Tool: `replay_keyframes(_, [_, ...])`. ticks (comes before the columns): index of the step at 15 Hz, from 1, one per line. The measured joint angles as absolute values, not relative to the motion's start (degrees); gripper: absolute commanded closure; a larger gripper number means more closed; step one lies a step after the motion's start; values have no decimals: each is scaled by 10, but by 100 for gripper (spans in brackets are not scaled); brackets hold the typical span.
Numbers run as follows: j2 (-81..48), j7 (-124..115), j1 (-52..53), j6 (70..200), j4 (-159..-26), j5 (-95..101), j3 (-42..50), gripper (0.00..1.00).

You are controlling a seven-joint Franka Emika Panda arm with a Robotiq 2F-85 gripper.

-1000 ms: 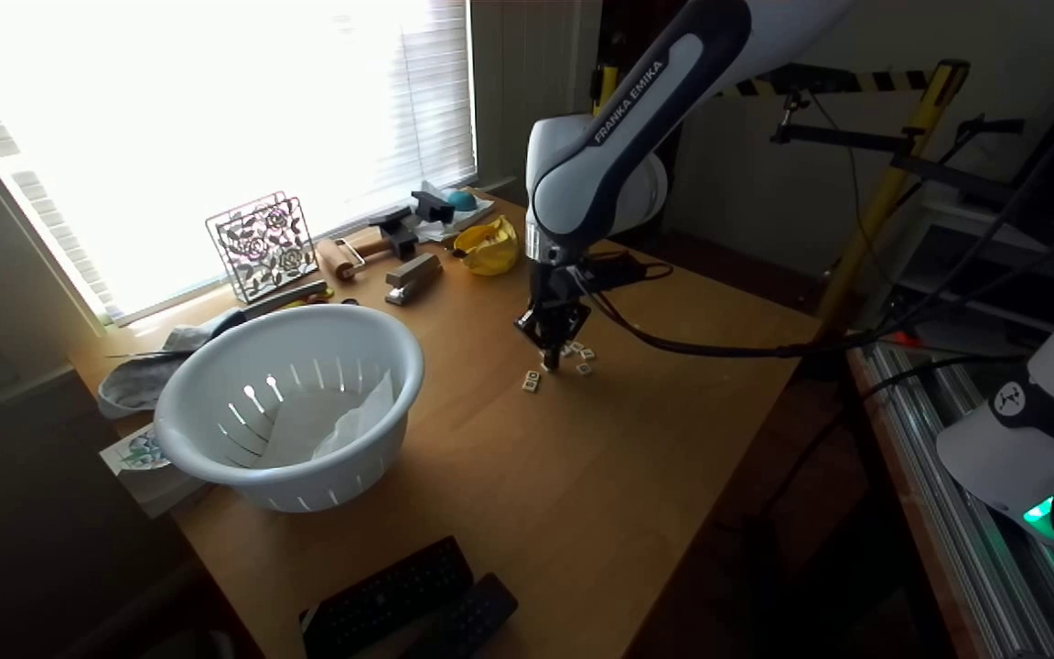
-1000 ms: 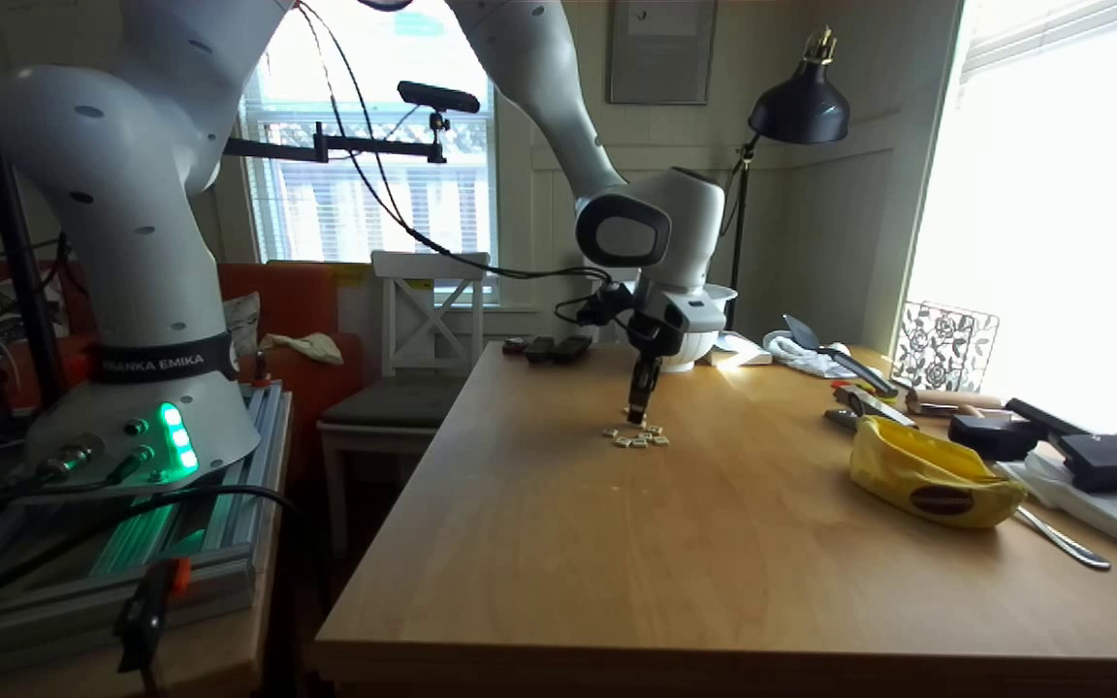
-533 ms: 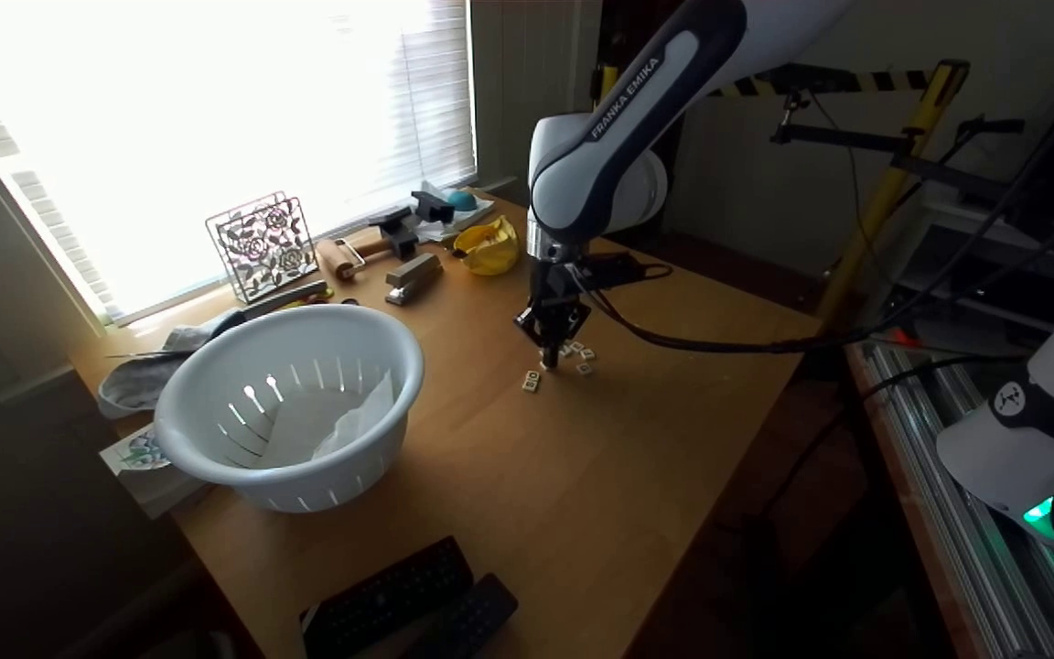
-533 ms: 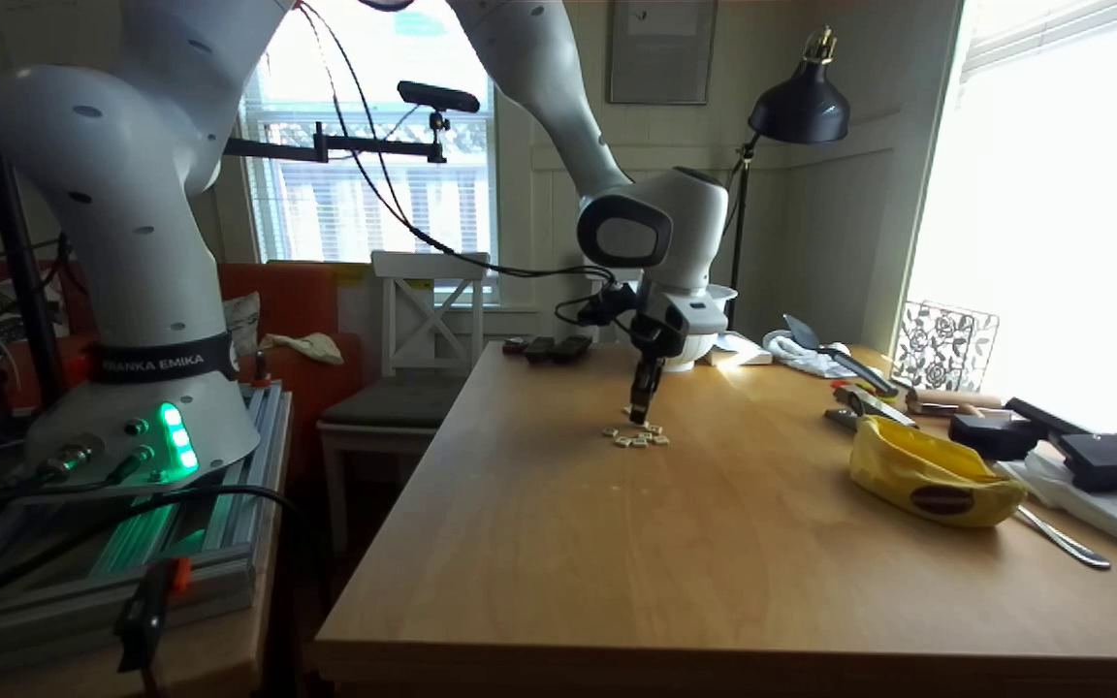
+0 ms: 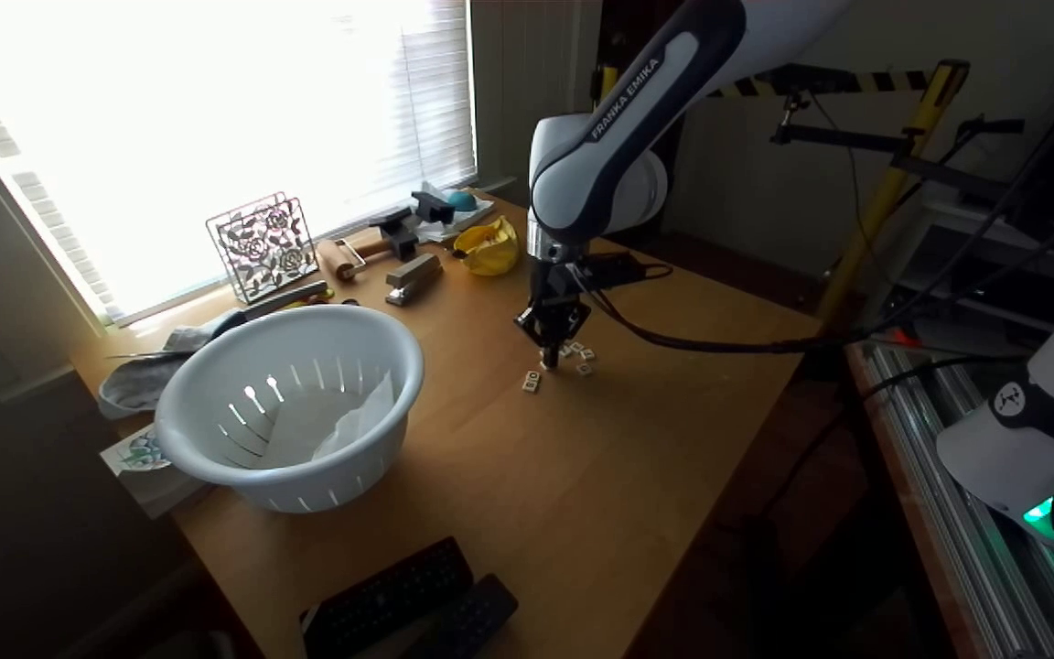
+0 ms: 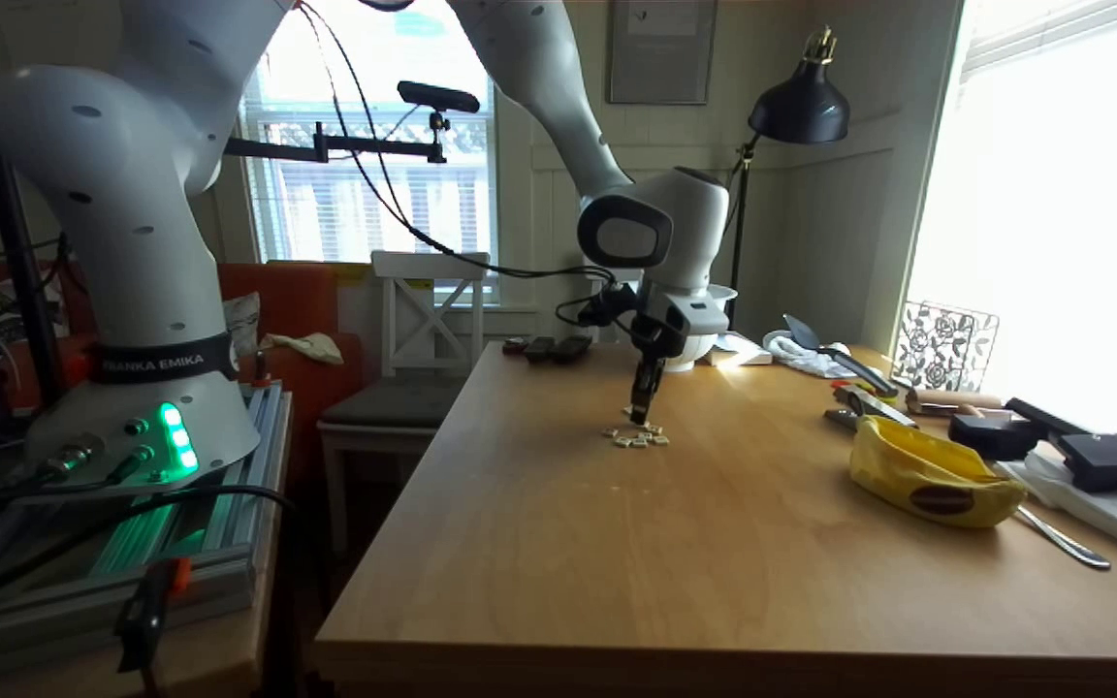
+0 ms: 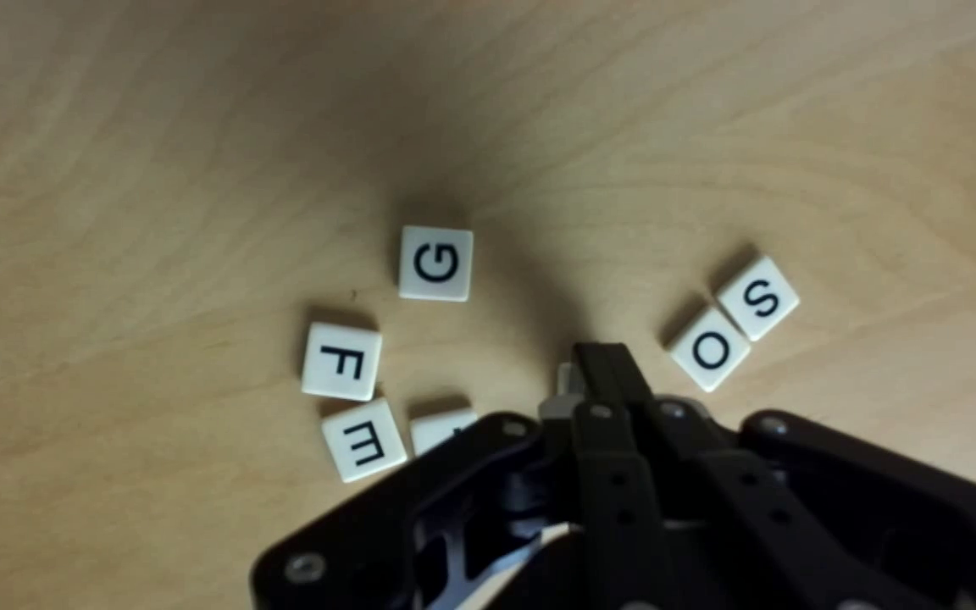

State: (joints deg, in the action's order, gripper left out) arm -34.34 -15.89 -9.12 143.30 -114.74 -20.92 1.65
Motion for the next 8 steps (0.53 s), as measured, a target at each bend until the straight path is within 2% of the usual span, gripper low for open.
replay_keyframes(8, [-343, -194, -87, 1433, -1147, -209, 17, 100])
